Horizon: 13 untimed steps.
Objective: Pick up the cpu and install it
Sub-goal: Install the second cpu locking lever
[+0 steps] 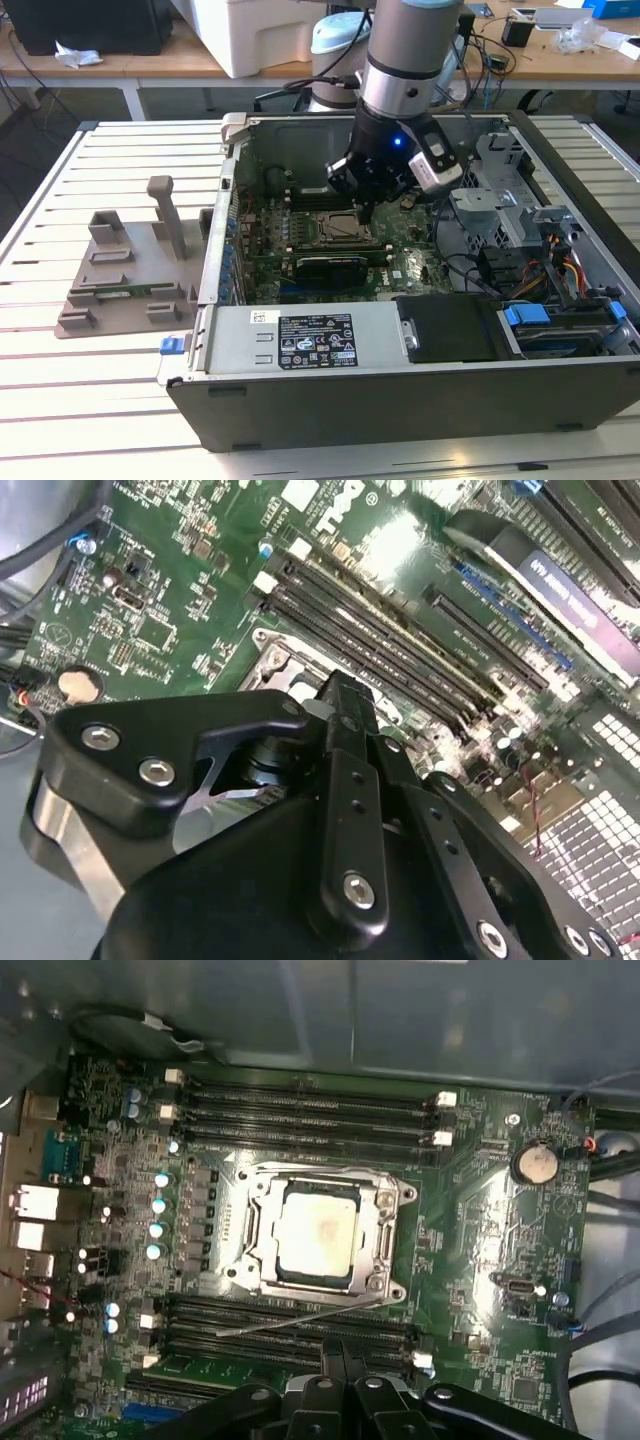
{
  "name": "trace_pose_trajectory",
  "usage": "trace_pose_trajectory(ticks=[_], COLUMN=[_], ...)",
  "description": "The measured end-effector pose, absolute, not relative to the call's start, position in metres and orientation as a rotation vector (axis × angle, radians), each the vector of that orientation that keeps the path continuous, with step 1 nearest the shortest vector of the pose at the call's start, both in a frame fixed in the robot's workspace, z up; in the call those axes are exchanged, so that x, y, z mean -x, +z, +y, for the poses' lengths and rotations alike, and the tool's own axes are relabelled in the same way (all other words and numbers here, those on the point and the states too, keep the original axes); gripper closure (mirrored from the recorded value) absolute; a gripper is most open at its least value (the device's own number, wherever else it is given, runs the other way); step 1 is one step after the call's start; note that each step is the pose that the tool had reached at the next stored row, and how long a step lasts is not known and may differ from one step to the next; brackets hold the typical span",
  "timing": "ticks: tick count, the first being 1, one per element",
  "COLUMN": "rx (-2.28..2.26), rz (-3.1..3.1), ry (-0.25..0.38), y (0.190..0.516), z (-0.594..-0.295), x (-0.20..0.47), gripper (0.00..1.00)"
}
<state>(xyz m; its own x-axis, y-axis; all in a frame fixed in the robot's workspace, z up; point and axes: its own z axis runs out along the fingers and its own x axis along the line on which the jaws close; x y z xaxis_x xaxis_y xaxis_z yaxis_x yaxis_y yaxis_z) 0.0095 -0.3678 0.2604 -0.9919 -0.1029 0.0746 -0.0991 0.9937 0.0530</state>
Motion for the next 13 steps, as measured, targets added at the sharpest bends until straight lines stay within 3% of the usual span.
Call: trace_pose_trajectory(ticks=[3, 13], rx=[-0.161, -0.161], rz=[-3.058, -3.057], ry=[-0.207, -0.214], y=[0.26, 0.23], z=[-0.374, -0.38], x=[-0.009, 0.002], gripper=[0.89, 0.89])
